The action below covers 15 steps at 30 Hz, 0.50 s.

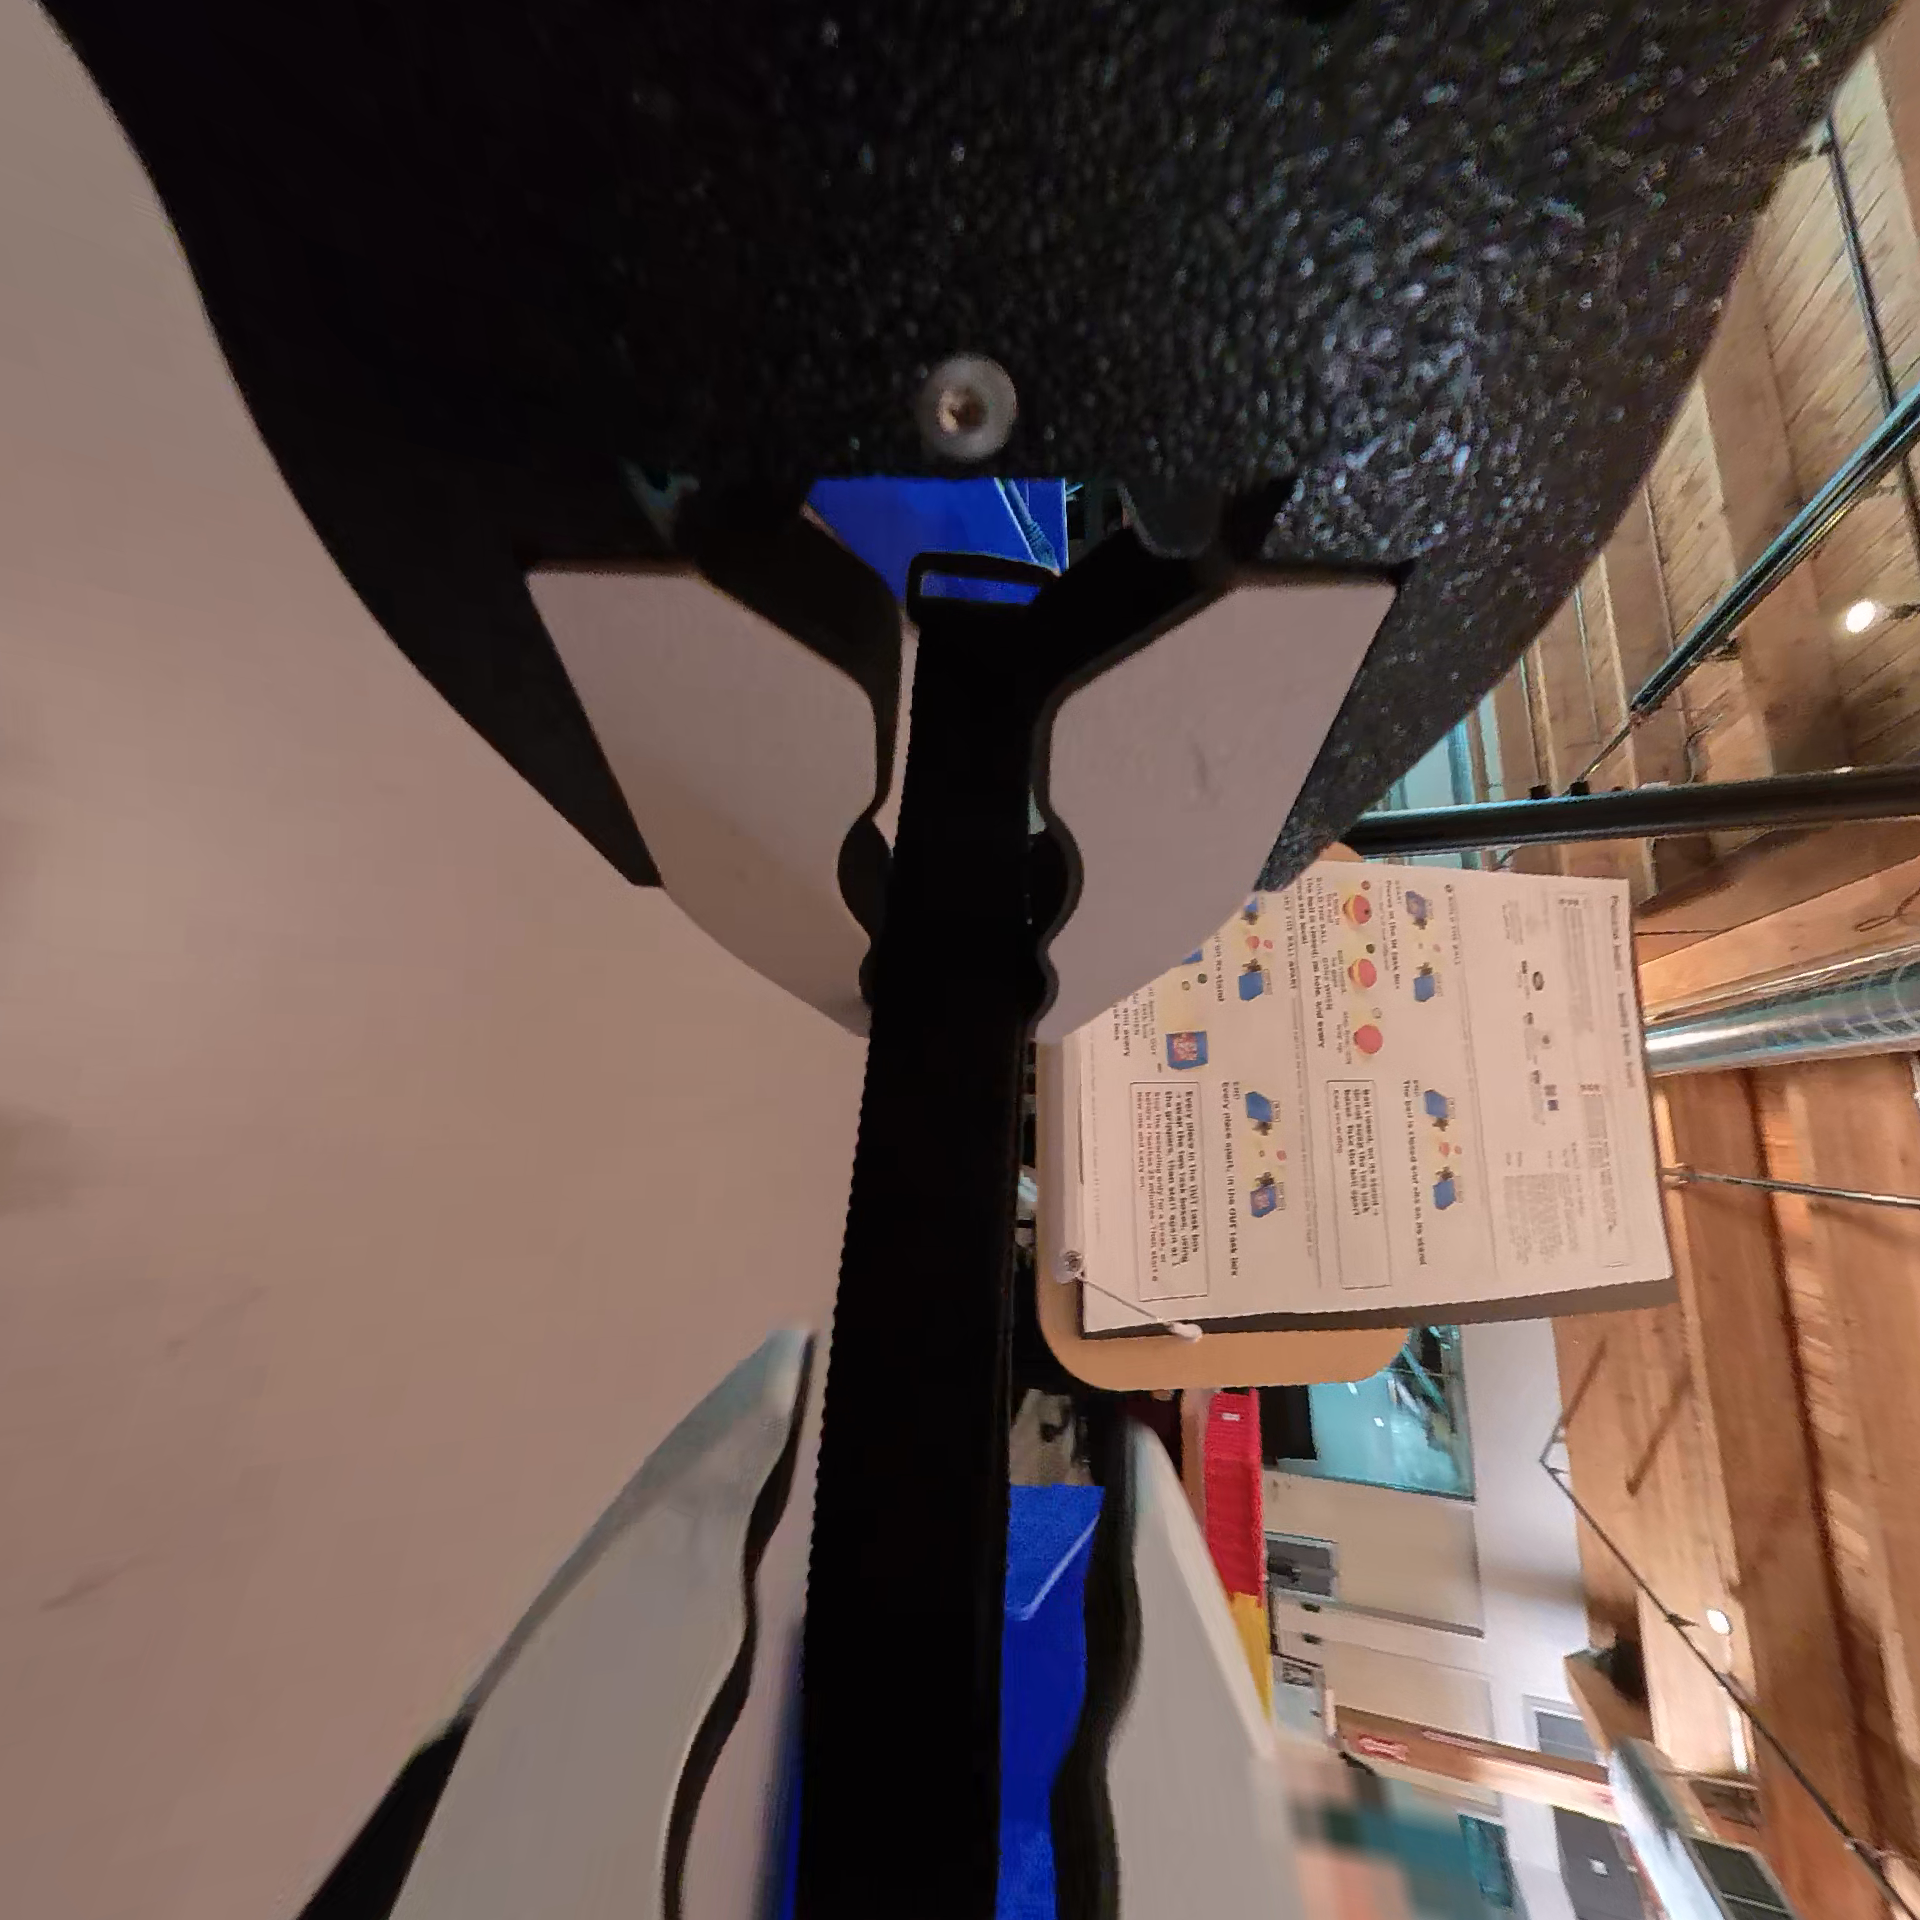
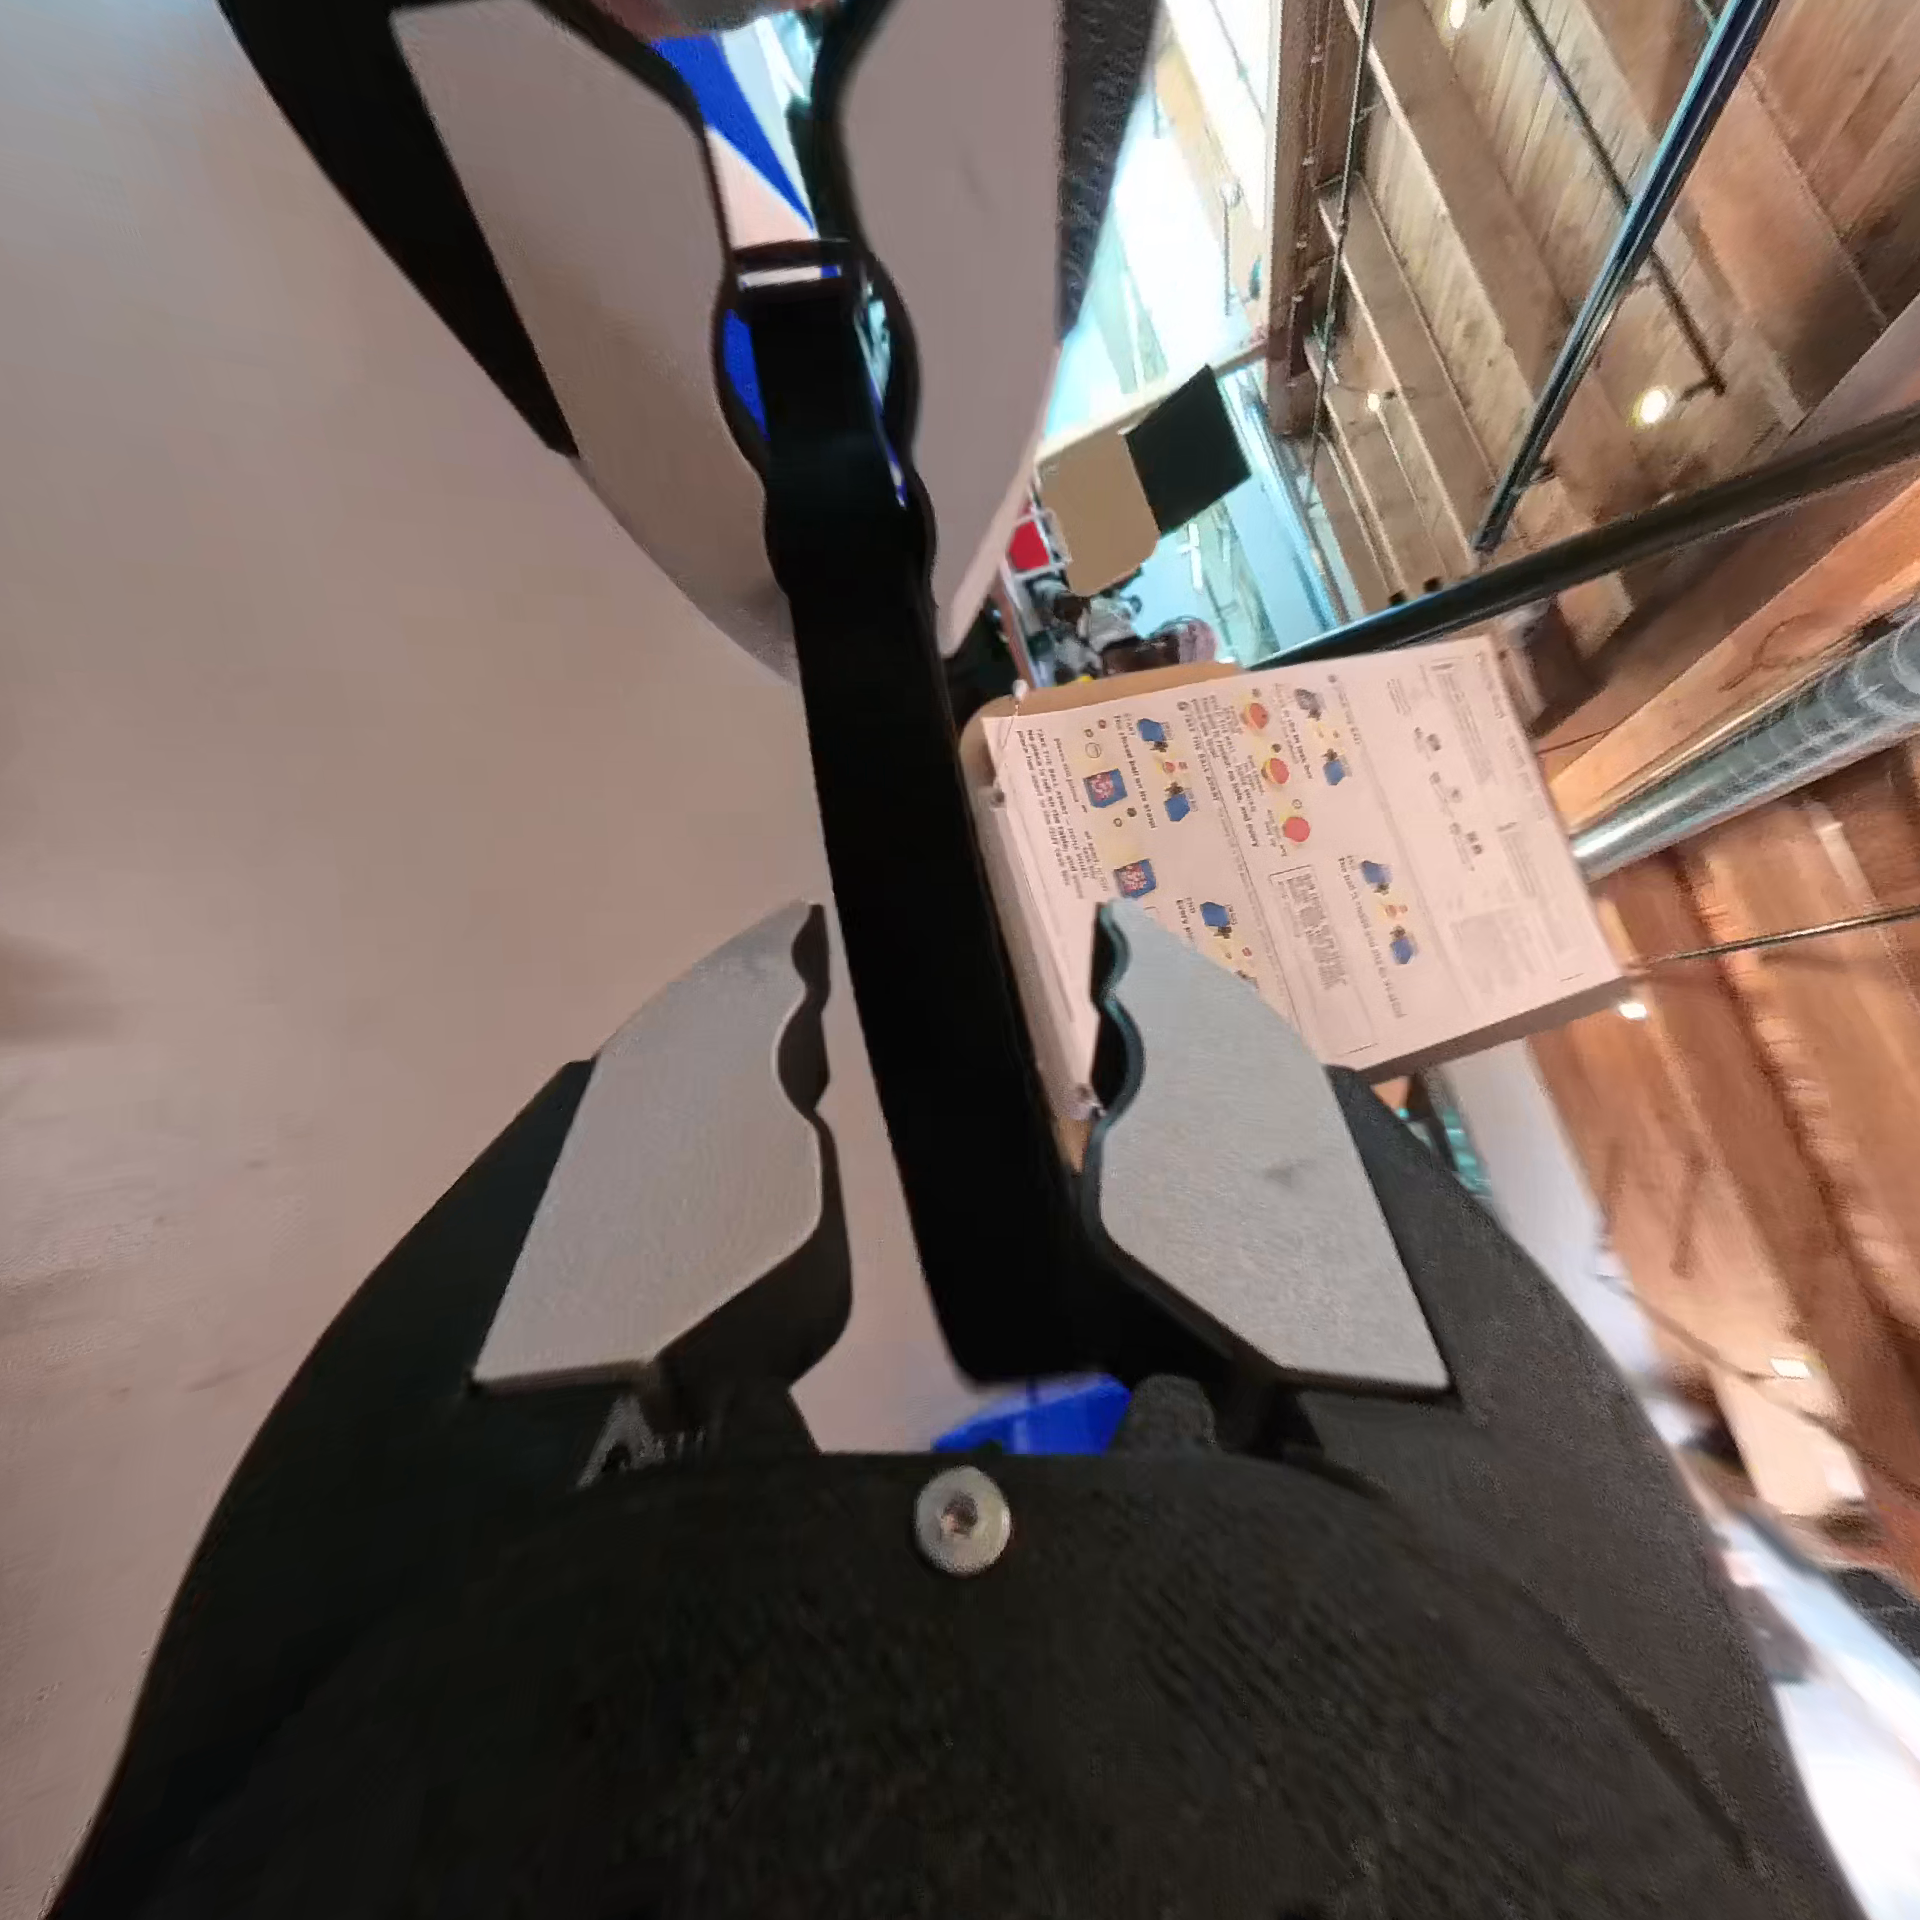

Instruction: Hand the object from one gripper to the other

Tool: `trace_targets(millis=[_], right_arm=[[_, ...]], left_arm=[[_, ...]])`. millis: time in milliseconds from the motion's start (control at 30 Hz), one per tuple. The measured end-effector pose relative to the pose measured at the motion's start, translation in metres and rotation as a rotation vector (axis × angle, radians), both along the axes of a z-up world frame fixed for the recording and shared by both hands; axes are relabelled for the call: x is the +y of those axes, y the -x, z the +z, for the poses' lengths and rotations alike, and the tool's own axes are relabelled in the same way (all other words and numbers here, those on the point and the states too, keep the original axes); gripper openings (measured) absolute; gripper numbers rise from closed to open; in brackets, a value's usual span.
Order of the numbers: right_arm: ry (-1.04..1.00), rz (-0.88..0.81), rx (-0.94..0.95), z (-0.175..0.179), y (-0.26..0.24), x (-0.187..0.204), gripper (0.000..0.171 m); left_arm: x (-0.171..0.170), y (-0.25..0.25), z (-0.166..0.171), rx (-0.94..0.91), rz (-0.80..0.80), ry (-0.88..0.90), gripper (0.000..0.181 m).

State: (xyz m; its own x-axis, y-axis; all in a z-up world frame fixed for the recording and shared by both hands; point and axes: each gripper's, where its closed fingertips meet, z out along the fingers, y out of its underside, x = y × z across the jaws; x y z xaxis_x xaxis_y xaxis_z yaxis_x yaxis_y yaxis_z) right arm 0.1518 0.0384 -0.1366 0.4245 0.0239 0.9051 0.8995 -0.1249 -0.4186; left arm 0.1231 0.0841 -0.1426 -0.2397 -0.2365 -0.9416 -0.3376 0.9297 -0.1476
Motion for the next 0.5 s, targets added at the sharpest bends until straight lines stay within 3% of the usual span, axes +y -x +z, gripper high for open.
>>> trace_targets(millis=[33, 133, 233, 367, 500], right_arm=[[-0.004, 0.021, 0.072, 0.003, -0.003, -0.004, 0.054], [-0.084, 0.143, 0.376, 0.019, -0.015, -0.022, 0.073], [-0.161, 0.335, 0.857, 0.033, -0.025, -0.038, 0.085], [-0.283, 0.622, 1.378, 0.060, -0.023, -0.044, 0.085], [-0.261, 0.683, 1.602, 0.059, -0.016, -0.028, 0.074]], left_arm=[[0.003, 0.000, 0.004, -0.027, -0.003, 0.010, 0.022], [0.009, 0.001, 0.019, -0.120, -0.024, 0.110, 0.022], [0.004, 0.000, 0.032, -0.217, -0.088, 0.210, 0.022], [-0.002, -0.005, 0.038, -0.332, -0.134, 0.158, 0.022], [-0.007, -0.012, 0.028, -0.349, -0.135, 0.177, 0.021]])
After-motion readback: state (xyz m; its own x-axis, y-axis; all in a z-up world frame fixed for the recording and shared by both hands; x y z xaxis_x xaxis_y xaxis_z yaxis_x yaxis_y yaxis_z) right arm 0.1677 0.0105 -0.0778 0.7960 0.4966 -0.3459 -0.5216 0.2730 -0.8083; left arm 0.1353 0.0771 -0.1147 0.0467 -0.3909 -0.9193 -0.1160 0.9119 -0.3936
